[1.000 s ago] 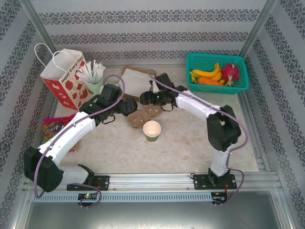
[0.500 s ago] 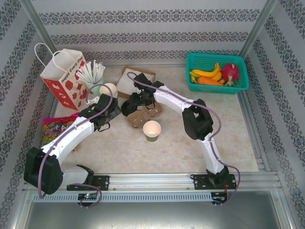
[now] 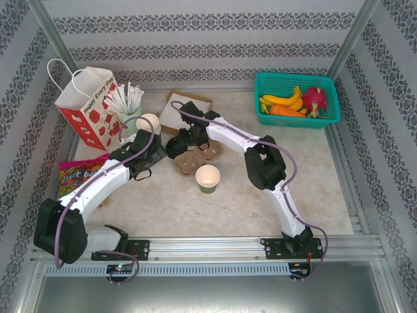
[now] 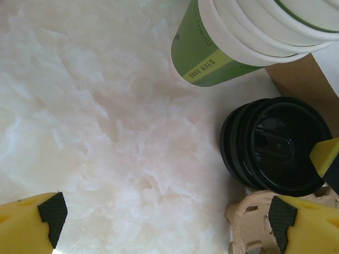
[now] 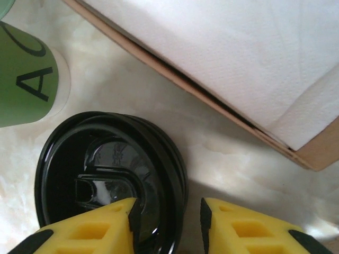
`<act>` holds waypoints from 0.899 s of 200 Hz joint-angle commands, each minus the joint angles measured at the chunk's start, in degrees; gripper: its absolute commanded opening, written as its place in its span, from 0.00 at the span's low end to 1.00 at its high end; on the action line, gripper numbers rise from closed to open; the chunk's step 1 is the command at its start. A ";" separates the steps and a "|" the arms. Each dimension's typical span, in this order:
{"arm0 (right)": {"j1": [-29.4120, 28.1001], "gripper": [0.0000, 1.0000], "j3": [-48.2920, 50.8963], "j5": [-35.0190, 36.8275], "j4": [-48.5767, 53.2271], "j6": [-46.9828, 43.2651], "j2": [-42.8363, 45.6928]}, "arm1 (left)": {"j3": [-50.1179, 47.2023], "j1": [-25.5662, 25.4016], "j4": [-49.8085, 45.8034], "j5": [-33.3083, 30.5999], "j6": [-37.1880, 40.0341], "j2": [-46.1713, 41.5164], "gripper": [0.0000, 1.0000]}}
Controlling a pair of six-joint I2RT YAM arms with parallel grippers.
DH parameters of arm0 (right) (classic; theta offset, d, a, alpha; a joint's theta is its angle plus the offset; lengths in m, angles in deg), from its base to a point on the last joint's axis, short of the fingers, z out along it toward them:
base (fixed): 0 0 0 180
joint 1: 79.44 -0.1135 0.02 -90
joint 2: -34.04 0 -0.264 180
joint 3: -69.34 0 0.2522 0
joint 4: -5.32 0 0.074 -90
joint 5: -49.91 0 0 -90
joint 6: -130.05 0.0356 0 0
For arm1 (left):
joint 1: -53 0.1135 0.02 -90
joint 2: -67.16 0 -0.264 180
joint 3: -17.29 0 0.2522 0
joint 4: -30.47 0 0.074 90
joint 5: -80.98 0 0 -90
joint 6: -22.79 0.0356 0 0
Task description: Pack the takeout coffee
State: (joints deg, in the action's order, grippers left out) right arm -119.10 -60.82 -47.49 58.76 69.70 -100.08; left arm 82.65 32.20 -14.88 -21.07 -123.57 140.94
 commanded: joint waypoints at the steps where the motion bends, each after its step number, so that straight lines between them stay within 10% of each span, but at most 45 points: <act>1: -0.68 0.35 -2.41 -0.25 1.28 -0.72 -1.62 | -0.40 0.95 1.20 0.53 0.02 0.79 0.99; 180: -1.53 0.18 -3.69 6.96 2.06 -4.65 0.27 | -0.32 1.94 2.44 4.57 2.49 1.90 1.00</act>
State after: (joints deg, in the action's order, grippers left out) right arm -119.84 -63.55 -44.98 59.68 67.17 -102.62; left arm 82.60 33.25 -14.01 -17.25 -122.74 142.60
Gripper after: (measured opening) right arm 0.194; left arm 0.994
